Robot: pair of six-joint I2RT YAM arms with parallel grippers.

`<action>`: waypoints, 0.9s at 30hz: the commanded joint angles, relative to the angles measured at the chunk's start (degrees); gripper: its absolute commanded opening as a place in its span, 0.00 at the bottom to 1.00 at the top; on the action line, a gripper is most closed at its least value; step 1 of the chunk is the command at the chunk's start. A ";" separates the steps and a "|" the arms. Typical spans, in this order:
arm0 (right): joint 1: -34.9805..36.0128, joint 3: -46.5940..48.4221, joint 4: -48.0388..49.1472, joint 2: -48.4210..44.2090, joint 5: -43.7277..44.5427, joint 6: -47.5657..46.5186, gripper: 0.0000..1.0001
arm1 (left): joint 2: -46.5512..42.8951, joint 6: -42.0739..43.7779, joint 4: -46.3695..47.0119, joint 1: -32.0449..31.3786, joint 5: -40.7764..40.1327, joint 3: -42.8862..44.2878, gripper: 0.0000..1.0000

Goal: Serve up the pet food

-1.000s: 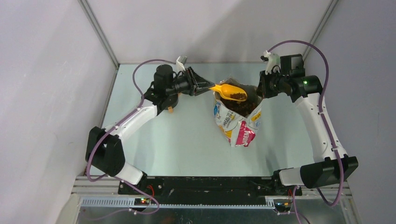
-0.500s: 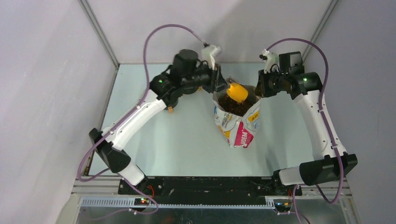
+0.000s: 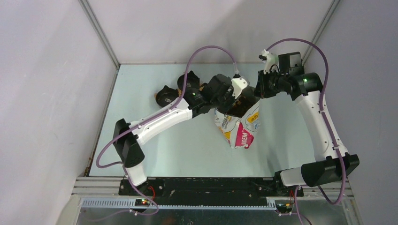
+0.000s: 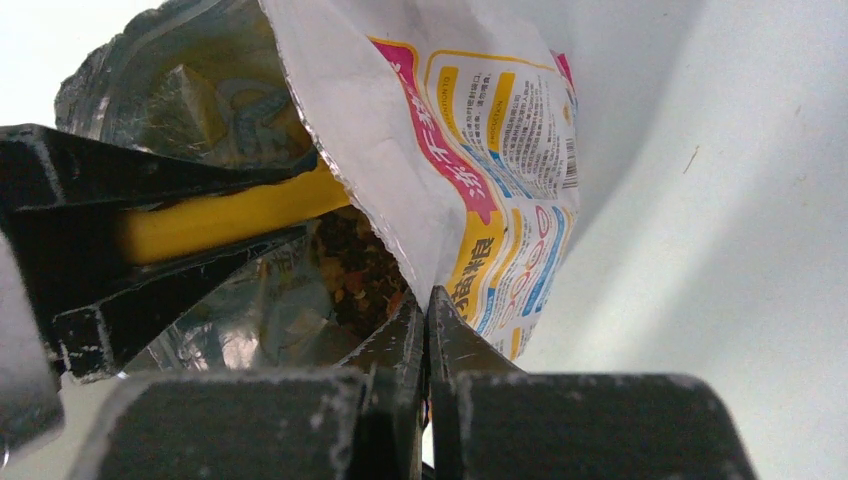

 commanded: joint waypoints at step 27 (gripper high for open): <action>-2.90 1.69 4.06 -3.96 -0.19 -5.63 0.00 | -18.03 -65.34 36.96 23.42 38.88 -24.20 0.00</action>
